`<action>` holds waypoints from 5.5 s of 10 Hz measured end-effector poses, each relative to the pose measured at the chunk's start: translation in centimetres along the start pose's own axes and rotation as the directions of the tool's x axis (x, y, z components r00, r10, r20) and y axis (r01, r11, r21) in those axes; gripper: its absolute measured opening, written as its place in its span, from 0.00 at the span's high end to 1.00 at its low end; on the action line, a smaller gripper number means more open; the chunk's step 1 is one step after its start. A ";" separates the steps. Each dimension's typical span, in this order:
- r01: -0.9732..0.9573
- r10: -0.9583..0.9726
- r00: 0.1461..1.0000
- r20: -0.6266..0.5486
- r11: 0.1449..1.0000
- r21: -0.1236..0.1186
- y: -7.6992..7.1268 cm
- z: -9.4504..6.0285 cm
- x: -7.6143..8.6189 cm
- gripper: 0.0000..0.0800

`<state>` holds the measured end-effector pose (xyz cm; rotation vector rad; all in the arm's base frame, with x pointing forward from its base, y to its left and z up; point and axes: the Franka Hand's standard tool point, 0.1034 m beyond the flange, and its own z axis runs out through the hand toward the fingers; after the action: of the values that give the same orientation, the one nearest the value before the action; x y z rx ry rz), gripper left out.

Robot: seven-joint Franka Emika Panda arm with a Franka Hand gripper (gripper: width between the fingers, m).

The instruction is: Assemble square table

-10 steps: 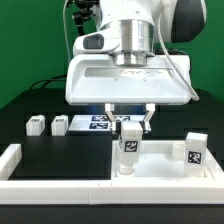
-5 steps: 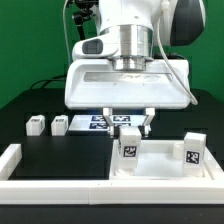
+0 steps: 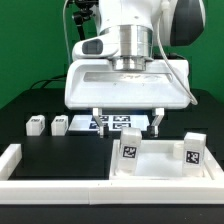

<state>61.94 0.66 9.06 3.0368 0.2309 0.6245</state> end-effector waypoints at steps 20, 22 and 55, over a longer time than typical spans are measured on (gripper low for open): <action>-0.285 0.251 0.880 0.404 0.958 0.025 0.8 1.4 -0.1 0.64; -0.386 0.362 0.840 0.404 0.922 -0.021 0.7 1.4 -0.1 0.64; -0.951 0.989 -0.075 0.130 -0.031 -0.308 1.3 1.9 -0.2 0.64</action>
Offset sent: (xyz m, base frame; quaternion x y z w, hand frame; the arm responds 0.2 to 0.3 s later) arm 0.0000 0.0000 0.0000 0.0000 0.0000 0.0000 1.0000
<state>62.69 -0.65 7.35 2.4412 -2.1707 -0.0099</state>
